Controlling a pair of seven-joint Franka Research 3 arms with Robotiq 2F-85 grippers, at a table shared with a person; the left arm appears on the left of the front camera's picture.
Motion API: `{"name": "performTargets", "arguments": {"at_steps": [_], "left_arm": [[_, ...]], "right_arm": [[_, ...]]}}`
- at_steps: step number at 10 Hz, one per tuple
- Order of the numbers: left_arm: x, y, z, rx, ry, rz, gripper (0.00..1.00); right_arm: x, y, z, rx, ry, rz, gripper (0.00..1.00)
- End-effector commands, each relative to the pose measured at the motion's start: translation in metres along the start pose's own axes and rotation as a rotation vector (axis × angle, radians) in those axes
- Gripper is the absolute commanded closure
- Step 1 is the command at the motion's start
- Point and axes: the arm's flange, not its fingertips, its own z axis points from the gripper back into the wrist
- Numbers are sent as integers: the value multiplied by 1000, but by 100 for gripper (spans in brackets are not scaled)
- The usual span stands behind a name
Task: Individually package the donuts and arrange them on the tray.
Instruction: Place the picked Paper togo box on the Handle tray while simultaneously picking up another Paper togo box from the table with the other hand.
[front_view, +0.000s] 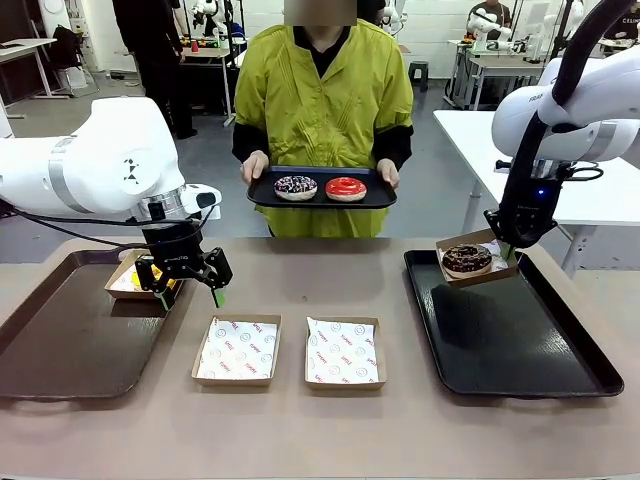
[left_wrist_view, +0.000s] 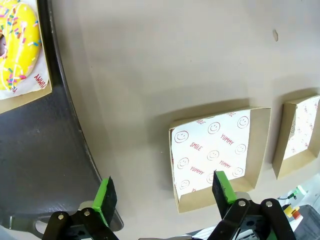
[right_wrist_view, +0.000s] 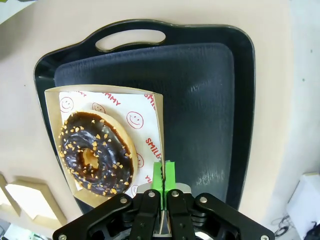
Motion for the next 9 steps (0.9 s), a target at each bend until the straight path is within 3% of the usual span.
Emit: {"name": "performTargets", "arguments": {"at_steps": [1,5,9], "left_arm": [[-10,-6,-2,14,-31,29,0],[-47,-31,-12,145,-102,84,0],[-48,-28,-35,160,-78,101,0]], "right_arm": [[0,0,0,0,0,0,99],[14,24,-18,22,-17,-4,99],[25,39,-32,25,9,-6,99]]}}
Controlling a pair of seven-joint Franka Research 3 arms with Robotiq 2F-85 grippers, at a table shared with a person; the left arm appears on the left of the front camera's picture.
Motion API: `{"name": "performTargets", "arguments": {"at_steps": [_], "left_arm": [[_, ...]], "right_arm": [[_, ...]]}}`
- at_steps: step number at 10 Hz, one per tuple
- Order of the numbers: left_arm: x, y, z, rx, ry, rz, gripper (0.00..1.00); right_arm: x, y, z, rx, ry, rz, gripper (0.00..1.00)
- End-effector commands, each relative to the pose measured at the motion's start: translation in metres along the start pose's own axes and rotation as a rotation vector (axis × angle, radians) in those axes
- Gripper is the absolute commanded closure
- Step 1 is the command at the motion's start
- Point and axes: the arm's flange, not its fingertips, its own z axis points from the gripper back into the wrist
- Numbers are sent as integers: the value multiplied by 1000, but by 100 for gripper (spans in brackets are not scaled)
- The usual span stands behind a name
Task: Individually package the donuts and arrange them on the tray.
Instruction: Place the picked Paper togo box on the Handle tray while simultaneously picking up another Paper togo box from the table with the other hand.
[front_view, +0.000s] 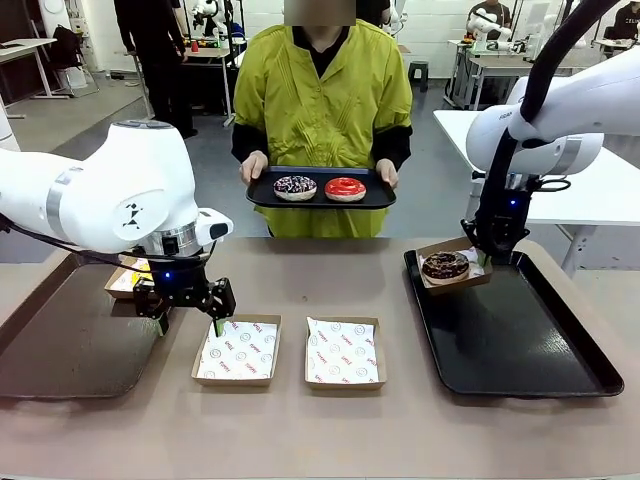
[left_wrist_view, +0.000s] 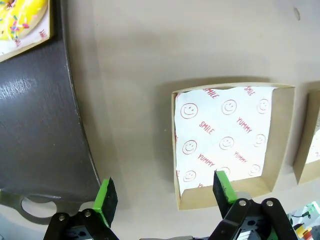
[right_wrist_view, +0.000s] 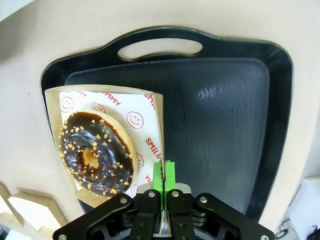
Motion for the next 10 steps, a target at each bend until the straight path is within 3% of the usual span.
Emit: {"name": "performTargets", "arguments": {"at_steps": [1,6,7,8,9,10], "left_arm": [[4,-3,-15,17,-24,53,0],[12,-6,-37,19,-6,59,0],[12,-7,-38,17,-6,51,55],[12,-8,-39,21,-3,49,57],[12,-8,-39,17,1,46,100],[12,-8,-38,13,-1,49,100]], "right_arm": [[12,5,-3,29,9,-25,99],[20,1,-16,47,33,-8,99],[21,1,-19,48,46,-4,72],[22,0,-21,51,53,-1,39],[22,-1,-22,52,61,-5,12],[22,-1,-22,52,63,-5,0]]}}
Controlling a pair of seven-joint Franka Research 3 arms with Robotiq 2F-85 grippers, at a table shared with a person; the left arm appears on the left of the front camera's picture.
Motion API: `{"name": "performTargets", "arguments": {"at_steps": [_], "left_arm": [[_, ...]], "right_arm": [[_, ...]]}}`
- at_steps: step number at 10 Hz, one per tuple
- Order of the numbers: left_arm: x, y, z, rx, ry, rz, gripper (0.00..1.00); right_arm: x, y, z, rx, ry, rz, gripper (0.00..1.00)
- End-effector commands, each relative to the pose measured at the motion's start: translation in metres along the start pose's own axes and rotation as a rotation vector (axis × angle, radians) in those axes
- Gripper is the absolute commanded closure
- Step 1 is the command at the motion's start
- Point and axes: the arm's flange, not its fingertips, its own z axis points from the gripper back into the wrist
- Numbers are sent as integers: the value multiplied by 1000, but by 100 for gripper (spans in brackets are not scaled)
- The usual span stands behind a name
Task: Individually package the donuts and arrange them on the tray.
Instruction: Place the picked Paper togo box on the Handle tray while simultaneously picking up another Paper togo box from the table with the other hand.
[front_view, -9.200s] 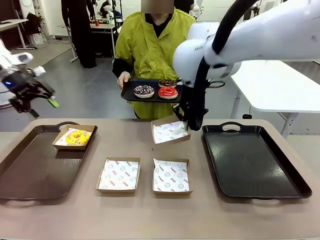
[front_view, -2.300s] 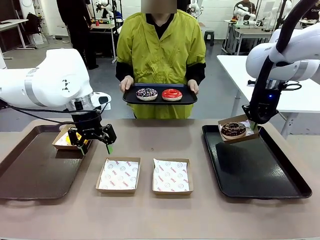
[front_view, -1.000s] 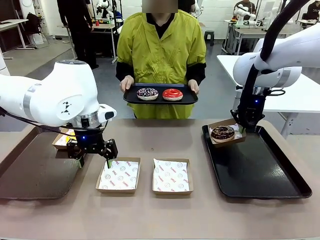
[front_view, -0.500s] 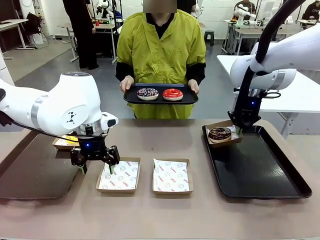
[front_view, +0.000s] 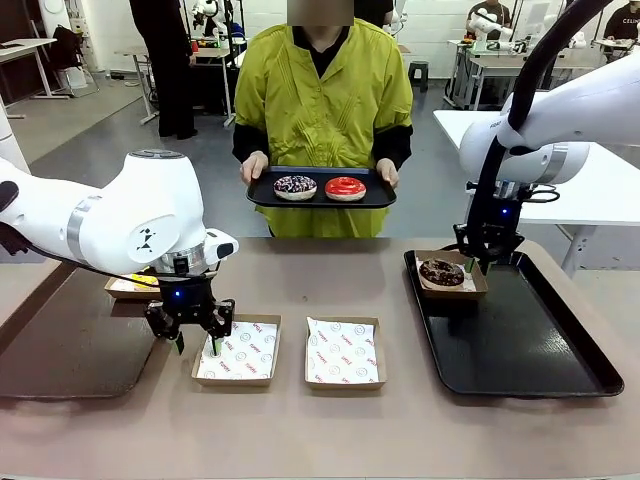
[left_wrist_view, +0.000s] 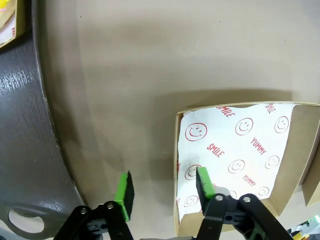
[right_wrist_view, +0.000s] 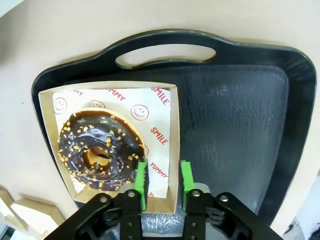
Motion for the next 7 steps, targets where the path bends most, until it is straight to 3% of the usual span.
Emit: {"name": "performTargets", "arguments": {"at_steps": [1,2,3,4,7], "left_arm": [[3,-5,1,14,-26,22,100],[3,-5,1,11,-26,22,82],[3,-6,1,6,-24,24,91],[4,-5,2,1,-21,27,100],[4,-4,5,-7,-18,30,100]], "right_arm": [[7,-1,3,23,16,7,0],[7,0,3,24,17,4,0],[7,0,3,26,19,-1,4],[7,-1,4,30,20,-3,0],[3,-6,9,53,11,-11,0]]}}
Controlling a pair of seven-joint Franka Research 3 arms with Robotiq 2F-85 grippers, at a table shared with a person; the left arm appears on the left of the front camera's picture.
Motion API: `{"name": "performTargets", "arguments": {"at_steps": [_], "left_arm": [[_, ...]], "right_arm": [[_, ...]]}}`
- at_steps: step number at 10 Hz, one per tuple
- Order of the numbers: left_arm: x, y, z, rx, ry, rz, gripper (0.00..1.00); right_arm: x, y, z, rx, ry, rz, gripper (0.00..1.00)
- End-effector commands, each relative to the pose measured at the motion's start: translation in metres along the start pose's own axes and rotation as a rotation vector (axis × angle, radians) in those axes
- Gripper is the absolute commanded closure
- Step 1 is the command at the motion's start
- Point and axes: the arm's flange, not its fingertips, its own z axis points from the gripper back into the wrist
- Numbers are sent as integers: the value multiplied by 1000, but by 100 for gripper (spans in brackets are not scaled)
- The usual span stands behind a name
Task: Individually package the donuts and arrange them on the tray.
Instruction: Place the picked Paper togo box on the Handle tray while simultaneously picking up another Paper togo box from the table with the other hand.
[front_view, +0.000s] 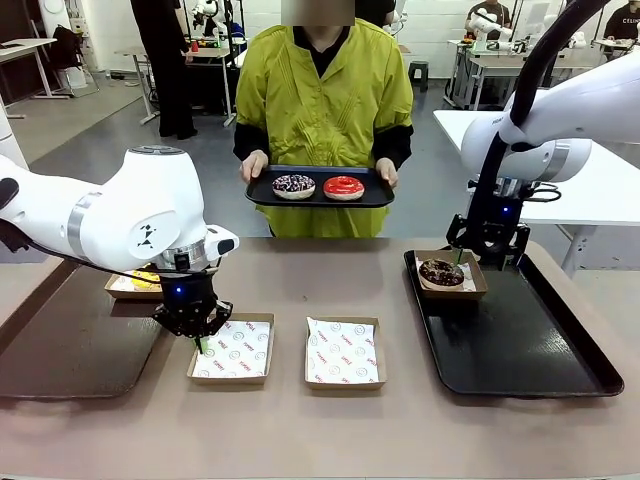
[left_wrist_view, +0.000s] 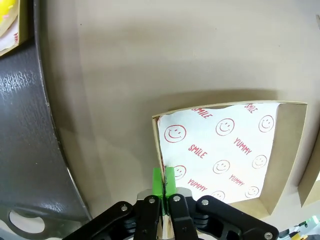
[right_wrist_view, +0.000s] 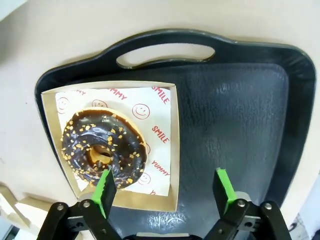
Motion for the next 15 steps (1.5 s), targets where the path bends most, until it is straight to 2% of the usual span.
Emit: {"name": "performTargets", "arguments": {"at_steps": [1,3,4,6,8,10,12,15], "left_arm": [[1,-3,1,0,-5,30,100],[0,-2,11,-13,-5,34,100],[-2,-2,25,-31,33,39,100],[-1,0,71,-47,18,20,100],[14,1,122,-73,-11,24,100],[33,-2,160,-83,-33,37,100],[61,-5,186,-74,-41,49,100],[102,-7,193,-63,-2,42,100]], "right_arm": [[0,-6,7,43,6,3,0],[-13,-15,20,86,-14,-6,0],[-30,-28,35,141,-1,7,0],[-68,-66,72,329,-18,47,0],[-114,-119,99,540,-71,49,0],[-159,-167,114,724,-175,25,0],[-206,-208,118,903,-292,16,0],[-247,-250,91,1057,-361,13,0]]}}
